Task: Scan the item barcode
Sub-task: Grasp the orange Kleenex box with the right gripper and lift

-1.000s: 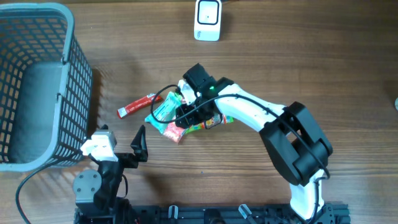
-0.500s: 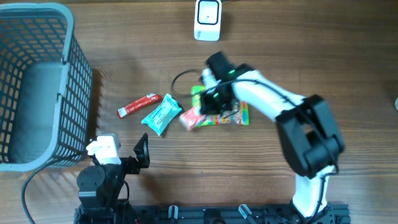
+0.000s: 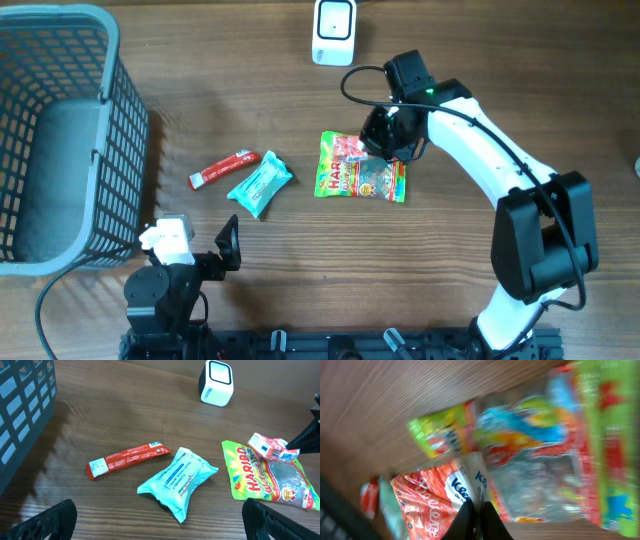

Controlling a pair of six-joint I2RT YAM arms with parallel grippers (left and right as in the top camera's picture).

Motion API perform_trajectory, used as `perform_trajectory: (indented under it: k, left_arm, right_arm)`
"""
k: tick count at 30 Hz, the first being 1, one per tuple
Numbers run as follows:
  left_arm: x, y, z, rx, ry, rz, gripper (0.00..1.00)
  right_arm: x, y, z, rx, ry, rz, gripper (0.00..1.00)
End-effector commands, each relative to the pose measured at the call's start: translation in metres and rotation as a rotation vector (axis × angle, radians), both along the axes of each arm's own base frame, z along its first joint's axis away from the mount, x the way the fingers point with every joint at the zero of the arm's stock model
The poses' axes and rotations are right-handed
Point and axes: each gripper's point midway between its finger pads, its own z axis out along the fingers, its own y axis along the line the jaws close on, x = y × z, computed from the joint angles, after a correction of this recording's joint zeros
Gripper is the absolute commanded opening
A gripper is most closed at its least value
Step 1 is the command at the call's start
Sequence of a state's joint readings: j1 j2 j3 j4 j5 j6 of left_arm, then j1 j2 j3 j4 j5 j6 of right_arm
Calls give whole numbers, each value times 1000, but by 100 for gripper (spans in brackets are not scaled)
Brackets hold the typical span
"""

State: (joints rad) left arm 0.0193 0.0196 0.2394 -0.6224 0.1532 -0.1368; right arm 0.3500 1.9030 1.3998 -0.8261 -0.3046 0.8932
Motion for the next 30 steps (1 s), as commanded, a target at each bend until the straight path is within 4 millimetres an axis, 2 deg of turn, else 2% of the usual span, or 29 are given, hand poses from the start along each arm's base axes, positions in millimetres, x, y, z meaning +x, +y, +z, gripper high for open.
perform_trajectory:
  k: [1, 3, 6, 7, 8, 9, 10, 15, 20, 22, 25, 28, 30]
  left_arm:
    - [0, 1, 2, 2, -11, 5, 100]
    - [0, 1, 2, 2, -11, 5, 100]
    - [0, 1, 2, 2, -11, 5, 100]
    - [0, 1, 2, 2, -12, 5, 100]
    - [0, 1, 2, 2, -12, 5, 100]
    - [0, 1, 2, 2, -11, 5, 100]
    - [0, 1, 2, 2, -12, 5, 100]
    - [0, 1, 2, 2, -12, 5, 100]
    - [0, 1, 2, 2, -11, 5, 100]
    - [0, 1, 2, 2, -11, 5, 100]
    - [0, 1, 2, 2, -12, 5, 100]
    - [0, 1, 2, 2, -12, 5, 100]
    - [0, 1, 2, 2, -11, 5, 100]
  right_arm:
    - [6, -46, -1, -225, -16, -233, 4]
    - [-13, -54, -10, -264, 60, -256, 5]
    - [-29, -59, -19, -290, 110, -244, 5]
    - [-31, -60, -21, -294, 116, -242, 20]
    - [-32, -60, -21, -296, 120, -242, 45]
    - [-32, -61, -21, -297, 120, -241, 57]
    - [-31, -60, -21, -295, 116, -242, 60]
    - [-20, -57, -20, -274, 75, -248, 73]
    - [-16, -49, -19, -236, 49, -183, 76]
    - [-13, -44, -6, -214, 19, -135, 84]
    - [-8, -41, 17, -193, -60, -75, 90]
    - [-6, -34, 36, -192, -164, 77, 92]
    - [0, -22, 42, -211, -270, 279, 93]
